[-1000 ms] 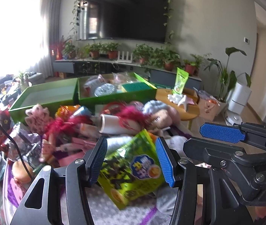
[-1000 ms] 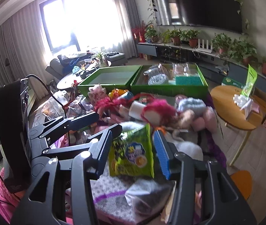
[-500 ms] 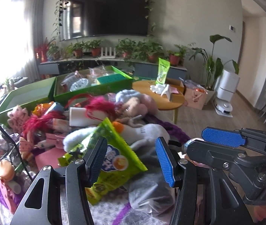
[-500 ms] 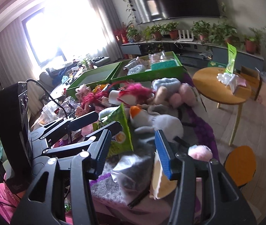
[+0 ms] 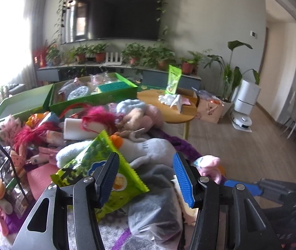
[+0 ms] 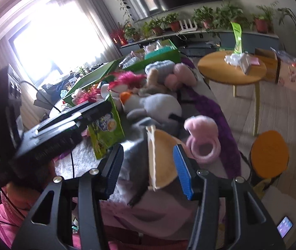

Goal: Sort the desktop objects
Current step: 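Reach the right gripper to the beige dumpling-shaped toy and grasp it, then lift the dumpling toy up off the pile with the right gripper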

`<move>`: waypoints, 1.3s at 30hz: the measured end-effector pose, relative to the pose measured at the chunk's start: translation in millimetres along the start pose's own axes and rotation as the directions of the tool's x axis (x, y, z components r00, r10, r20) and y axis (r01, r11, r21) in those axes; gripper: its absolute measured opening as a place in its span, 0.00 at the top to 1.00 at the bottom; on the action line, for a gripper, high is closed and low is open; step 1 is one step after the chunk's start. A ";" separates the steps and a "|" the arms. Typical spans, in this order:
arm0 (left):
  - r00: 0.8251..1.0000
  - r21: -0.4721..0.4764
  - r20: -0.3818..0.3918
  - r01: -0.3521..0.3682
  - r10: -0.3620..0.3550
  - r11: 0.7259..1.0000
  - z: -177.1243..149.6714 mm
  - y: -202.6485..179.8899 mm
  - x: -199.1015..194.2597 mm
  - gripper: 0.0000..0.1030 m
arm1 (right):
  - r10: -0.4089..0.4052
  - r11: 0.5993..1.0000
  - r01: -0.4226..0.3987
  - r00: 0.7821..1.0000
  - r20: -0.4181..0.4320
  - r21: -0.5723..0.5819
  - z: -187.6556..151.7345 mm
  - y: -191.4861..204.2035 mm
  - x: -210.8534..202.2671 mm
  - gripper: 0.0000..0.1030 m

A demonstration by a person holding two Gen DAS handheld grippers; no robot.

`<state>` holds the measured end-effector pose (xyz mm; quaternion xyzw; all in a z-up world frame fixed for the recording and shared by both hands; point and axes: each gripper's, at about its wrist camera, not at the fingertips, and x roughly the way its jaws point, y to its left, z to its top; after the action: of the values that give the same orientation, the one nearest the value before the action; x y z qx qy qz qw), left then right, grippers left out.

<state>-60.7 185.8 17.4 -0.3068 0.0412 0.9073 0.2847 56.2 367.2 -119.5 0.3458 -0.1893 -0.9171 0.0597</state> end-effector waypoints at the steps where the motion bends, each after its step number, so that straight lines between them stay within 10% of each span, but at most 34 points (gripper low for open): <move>1: 1.000 0.018 0.000 0.010 -0.010 1.000 1.0 -4.8 0.6 0.47 | 0.000 1.000 0.000 1.000 -0.005 0.005 -2.4 -2.1 0.9 0.51; 20: 0.994 0.122 -0.089 0.070 -0.059 0.990 0.8 -28.5 33.9 0.47 | 0.007 0.988 0.012 0.993 -0.121 0.154 -36.2 -23.0 40.8 0.51; 23: 0.994 0.134 -0.093 0.072 -0.060 0.988 -0.5 -26.8 33.6 0.47 | 0.016 0.990 0.001 0.993 -0.117 0.141 -35.5 -24.0 42.1 0.78; 39: 0.984 0.227 -0.130 0.146 -0.119 0.963 -7.9 -22.0 26.6 0.47 | 0.072 0.997 -0.070 0.993 -0.096 0.019 -39.3 -12.0 25.0 0.96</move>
<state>-61.8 215.3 -2.3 -0.3248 0.1442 0.8556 0.3764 63.5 360.2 -166.5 0.3834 -0.2055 -0.8950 0.0986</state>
